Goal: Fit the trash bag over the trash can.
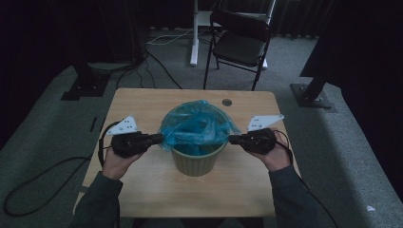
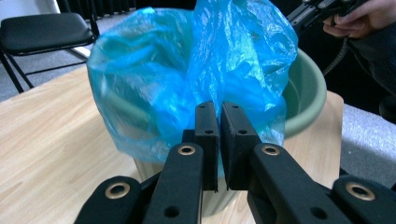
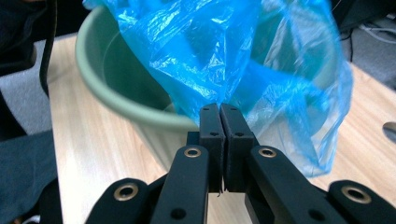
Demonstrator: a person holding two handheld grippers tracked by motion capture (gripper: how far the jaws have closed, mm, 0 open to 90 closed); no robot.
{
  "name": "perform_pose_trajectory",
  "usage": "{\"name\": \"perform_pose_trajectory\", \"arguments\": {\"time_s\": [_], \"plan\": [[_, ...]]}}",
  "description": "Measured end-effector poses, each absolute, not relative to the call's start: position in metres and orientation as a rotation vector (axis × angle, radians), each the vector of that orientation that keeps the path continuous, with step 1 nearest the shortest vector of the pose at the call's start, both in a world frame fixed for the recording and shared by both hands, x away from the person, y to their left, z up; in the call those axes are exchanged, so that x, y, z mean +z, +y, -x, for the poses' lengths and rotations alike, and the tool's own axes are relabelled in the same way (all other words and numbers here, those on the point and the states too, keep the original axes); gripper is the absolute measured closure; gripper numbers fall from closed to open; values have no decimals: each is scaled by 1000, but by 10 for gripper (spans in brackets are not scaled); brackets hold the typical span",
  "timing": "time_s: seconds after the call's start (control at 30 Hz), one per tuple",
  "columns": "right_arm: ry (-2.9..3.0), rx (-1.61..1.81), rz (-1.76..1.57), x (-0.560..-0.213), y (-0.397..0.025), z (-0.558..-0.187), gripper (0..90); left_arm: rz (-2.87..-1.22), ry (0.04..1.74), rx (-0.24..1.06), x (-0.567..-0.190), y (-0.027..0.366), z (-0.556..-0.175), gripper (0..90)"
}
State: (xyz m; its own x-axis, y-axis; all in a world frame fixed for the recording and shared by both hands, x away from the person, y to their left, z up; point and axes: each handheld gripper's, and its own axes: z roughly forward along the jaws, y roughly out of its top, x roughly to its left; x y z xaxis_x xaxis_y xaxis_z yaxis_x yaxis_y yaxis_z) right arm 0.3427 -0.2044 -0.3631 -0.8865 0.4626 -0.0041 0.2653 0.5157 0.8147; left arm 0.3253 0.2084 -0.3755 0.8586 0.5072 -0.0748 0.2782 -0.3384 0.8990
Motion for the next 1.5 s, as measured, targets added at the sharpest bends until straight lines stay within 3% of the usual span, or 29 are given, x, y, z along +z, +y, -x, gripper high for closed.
{"name": "perform_pose_trajectory", "arguments": {"time_s": [1.5], "plan": [[2644, 1282, -558, -386, -192, -336, 895, -2060, 648, 278, -421, 199, -337, 890]]}}
